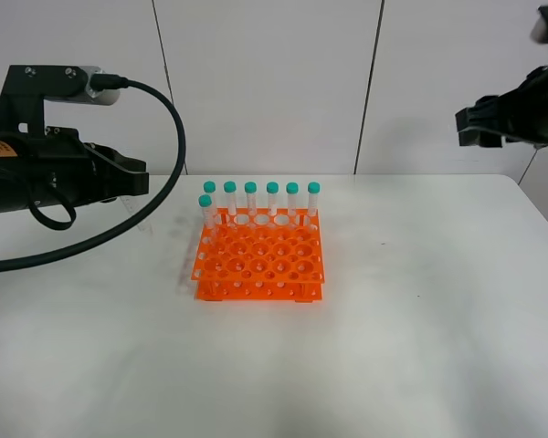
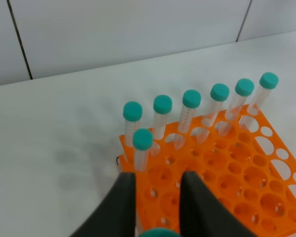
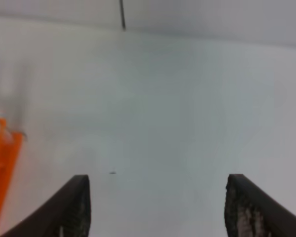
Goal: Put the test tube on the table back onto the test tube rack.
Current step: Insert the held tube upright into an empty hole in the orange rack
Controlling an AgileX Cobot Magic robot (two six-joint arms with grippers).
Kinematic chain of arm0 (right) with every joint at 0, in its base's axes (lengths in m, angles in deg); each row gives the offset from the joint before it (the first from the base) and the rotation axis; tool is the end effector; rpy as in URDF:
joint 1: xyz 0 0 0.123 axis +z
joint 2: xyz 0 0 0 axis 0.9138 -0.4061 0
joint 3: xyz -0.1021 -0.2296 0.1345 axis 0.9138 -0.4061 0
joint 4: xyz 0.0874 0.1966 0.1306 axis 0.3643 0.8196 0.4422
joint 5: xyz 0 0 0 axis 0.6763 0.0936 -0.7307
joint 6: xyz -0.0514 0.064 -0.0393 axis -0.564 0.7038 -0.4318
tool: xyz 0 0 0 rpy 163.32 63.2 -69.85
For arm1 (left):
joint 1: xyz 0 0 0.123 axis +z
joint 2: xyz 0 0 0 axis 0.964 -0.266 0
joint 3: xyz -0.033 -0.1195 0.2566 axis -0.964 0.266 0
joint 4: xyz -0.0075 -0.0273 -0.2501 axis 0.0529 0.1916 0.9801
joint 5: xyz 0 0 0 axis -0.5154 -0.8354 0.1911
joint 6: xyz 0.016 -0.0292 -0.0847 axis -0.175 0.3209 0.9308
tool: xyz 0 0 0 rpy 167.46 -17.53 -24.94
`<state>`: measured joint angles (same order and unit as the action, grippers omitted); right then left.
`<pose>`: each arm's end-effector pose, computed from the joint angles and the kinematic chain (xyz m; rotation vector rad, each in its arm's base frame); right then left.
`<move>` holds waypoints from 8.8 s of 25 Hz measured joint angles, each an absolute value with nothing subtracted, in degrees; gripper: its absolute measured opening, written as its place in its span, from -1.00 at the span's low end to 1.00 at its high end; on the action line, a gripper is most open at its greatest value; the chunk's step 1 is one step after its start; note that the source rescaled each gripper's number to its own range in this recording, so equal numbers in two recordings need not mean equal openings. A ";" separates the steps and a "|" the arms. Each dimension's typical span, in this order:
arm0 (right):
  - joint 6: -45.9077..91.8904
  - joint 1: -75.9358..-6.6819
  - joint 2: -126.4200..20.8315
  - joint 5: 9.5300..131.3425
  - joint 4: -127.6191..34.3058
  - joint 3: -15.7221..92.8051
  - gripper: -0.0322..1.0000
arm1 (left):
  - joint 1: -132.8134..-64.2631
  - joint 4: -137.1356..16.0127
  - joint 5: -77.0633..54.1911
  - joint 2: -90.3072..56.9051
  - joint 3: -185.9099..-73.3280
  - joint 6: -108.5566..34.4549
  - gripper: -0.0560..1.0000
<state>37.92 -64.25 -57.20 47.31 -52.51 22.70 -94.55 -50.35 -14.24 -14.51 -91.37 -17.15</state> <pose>0.2971 0.0111 0.3337 -0.1688 2.2720 -0.0189 0.2473 -0.0907 0.2787 0.1897 2.0247 -0.3338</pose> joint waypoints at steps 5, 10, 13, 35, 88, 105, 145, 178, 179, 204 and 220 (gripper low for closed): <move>37.57 -64.25 -43.78 37.05 -53.07 22.70 0.46 | -94.55 -50.35 -14.17 -14.51 -91.37 -17.84 -0.88; 37.52 -64.25 -29.90 31.02 -54.55 22.70 0.46 | -94.55 -50.35 -14.17 -14.51 -91.37 -18.14 -0.88; 37.73 -64.25 -21.67 29.40 -54.55 22.70 0.46 | -94.55 -50.35 -14.17 -14.51 -91.37 -18.25 -0.88; 45.02 -64.25 12.49 10.06 -55.02 6.15 0.34 | -94.55 -50.35 -14.17 -14.51 -91.37 -18.29 -0.88; 45.85 -64.25 20.74 19.21 -52.53 -12.59 0.32 | -94.55 -50.35 -12.94 -14.51 -91.01 -21.64 -0.88; 45.85 -64.25 20.74 19.21 -52.53 -12.59 0.32 | -94.55 -59.17 -13.33 -14.51 -91.01 -14.08 -0.88; 45.85 -64.25 20.74 19.28 -52.47 -12.59 0.32 | -101.81 -61.27 -31.58 -50.81 -111.51 -9.82 -0.88; 45.85 -64.25 20.74 19.28 -52.47 -12.59 0.32 | -100.27 -61.27 -29.47 -54.51 -114.39 -10.42 -0.88; 45.85 -64.25 20.74 19.28 -52.47 -12.59 0.32 | -100.27 -61.27 -29.55 -54.51 -114.39 -10.13 -0.88; 45.85 -64.25 20.74 19.34 -52.47 -12.59 0.32 | -100.27 -62.83 -28.92 -57.04 -116.42 -9.69 -0.88; 45.85 -64.25 20.74 19.34 -52.47 -12.59 0.32 | -100.25 -62.92 -27.90 -58.63 -116.61 -9.69 -0.88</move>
<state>45.85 -64.25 20.74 19.34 -52.47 -12.59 -100.25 -62.92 -27.90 -58.63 -116.61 -9.69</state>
